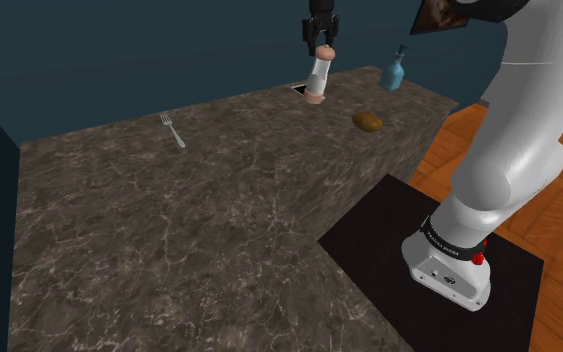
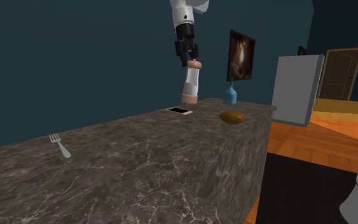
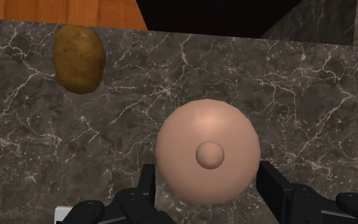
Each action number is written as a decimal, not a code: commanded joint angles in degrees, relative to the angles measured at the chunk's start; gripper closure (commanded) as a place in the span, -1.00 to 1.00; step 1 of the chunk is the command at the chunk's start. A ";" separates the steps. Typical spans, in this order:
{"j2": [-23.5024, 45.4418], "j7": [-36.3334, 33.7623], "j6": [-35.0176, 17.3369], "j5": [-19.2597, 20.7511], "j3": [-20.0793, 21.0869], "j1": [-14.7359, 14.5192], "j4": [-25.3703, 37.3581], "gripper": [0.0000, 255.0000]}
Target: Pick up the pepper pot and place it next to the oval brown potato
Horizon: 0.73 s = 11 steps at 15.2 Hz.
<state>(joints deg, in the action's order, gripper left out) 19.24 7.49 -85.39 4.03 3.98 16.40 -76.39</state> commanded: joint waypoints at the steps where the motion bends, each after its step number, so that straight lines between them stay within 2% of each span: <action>1: 2.65 2.31 1.57 0.29 -0.79 1.31 4.38 1.00; 8: 11.87 9.99 6.11 0.84 -3.12 6.27 18.67 1.00; 11: 10.83 9.77 3.14 0.82 -3.08 6.36 14.65 1.00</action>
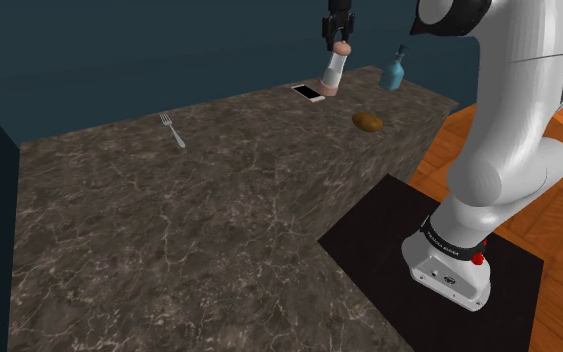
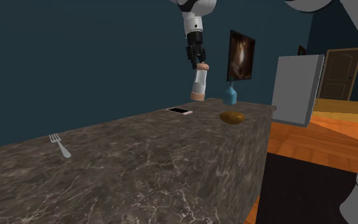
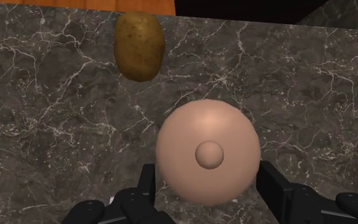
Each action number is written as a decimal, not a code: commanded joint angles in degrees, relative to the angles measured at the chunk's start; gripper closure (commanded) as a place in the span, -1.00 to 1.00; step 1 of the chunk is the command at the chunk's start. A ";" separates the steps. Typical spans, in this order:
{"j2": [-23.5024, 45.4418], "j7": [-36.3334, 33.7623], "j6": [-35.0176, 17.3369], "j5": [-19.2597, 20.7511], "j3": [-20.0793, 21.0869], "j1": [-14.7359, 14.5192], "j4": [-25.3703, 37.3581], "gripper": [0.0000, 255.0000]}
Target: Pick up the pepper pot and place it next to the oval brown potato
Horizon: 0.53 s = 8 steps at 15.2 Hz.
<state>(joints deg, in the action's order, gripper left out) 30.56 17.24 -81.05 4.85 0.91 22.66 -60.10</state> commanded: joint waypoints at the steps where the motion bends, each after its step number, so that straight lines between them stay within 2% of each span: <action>1: -0.76 -0.04 -2.14 -0.02 0.00 0.12 -2.86 1.00; 8: -1.88 -0.46 -8.19 -0.03 0.04 0.25 -10.04 1.00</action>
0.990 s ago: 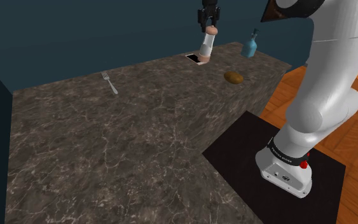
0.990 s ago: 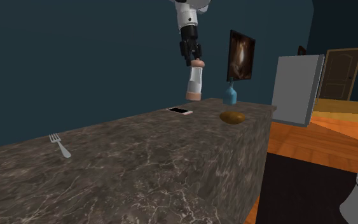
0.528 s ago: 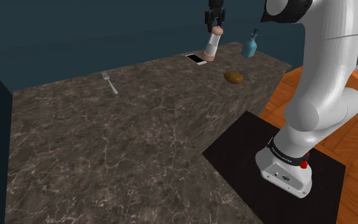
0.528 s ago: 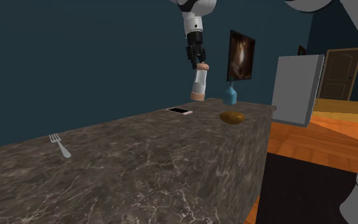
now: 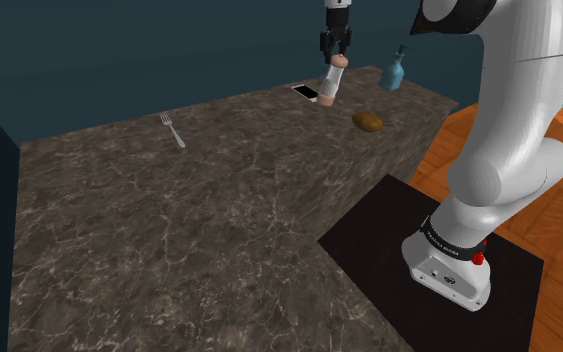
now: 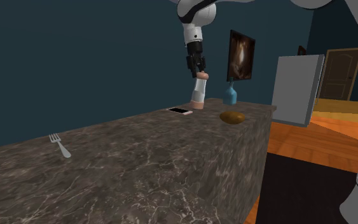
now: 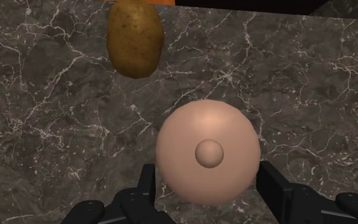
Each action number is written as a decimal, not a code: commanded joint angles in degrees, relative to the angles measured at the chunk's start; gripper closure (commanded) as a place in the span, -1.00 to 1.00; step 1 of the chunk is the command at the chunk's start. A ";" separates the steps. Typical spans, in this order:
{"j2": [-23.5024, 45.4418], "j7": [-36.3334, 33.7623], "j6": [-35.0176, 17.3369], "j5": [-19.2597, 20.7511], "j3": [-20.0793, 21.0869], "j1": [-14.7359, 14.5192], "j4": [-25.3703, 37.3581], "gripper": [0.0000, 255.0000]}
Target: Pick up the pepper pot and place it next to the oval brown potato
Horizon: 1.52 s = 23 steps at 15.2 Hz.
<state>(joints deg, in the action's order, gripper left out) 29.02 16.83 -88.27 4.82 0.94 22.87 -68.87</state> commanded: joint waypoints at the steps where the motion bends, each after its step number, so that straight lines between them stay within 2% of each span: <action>1: -0.41 -0.11 -1.78 0.00 0.00 0.05 -2.15 1.00; 13: 0.09 -0.73 -10.61 0.09 0.00 0.18 -10.50 1.00; 21: 0.09 -0.73 -10.61 0.09 0.00 0.18 -10.50 1.00; 22: 0.09 -0.73 -10.61 0.09 0.00 0.18 -10.50 -1.00; 23: 0.08 -0.73 -10.62 0.09 0.00 0.18 -10.51 -1.00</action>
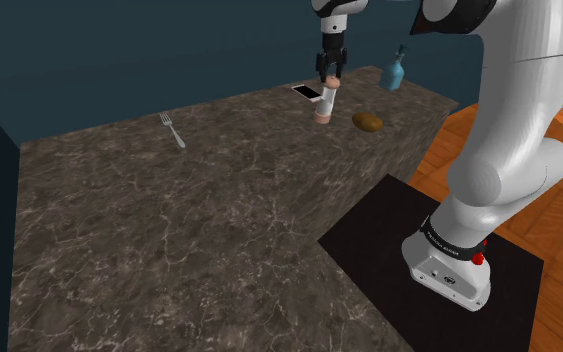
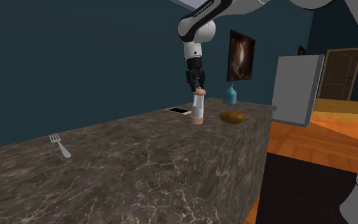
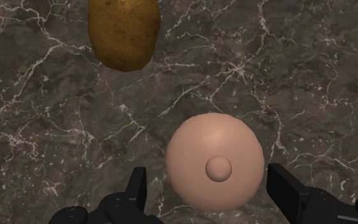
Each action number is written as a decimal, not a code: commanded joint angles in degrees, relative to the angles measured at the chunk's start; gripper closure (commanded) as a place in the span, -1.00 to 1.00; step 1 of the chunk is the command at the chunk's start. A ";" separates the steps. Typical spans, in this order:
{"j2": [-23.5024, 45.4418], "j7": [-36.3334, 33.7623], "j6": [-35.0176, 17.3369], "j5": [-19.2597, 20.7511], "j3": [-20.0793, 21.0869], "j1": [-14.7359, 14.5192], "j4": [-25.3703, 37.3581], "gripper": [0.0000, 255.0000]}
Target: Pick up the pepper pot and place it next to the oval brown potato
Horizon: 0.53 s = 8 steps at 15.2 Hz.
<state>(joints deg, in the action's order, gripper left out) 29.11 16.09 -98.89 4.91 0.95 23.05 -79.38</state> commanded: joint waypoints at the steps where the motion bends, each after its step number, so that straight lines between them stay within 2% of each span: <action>1: 0.00 0.00 0.00 0.00 0.00 0.00 0.00 -1.00; 4: 0.00 0.00 0.00 0.00 0.00 0.00 0.00 -1.00; 8: 1.49 0.24 8.05 -0.07 0.07 -0.39 9.53 -1.00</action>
<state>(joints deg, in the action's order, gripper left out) 30.56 16.06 -92.55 4.85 1.07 22.56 -71.52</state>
